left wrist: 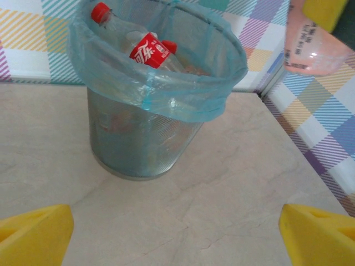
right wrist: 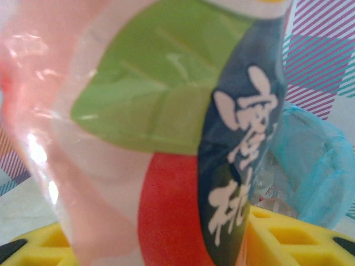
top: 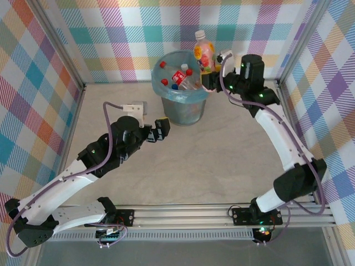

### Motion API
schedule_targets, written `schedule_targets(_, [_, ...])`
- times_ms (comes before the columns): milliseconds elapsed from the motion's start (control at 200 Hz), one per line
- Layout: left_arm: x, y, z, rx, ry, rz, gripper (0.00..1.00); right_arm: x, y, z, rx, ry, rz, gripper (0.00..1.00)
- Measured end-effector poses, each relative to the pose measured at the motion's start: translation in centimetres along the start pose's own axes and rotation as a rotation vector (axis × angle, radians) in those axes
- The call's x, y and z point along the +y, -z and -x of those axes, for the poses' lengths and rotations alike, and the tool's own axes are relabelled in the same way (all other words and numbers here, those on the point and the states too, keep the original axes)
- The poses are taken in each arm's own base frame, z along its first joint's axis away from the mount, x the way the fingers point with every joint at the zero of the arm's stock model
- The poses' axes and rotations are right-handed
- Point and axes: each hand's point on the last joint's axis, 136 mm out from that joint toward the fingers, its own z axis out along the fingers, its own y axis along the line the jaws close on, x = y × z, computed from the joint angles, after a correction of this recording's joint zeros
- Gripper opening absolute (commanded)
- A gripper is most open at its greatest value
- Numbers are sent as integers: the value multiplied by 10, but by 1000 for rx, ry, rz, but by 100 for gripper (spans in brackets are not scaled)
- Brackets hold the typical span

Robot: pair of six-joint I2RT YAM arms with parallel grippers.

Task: Put the plastic bottles in the bin

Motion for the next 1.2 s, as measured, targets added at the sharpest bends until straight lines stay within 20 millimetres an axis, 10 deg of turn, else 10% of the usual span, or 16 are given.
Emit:
schedule_targets(480, [13,5,-11,10,12,32,95,-40,-77,-12,101,-36,-35,60])
schedule_targets(680, [15,11,-6,-9,22,32,96,-48,-83,-31,161,-57,-70,80])
schedule_targets(1200, [18,10,-10,-5,26,43,96,-46,-85,-34,173,-34,-80,80])
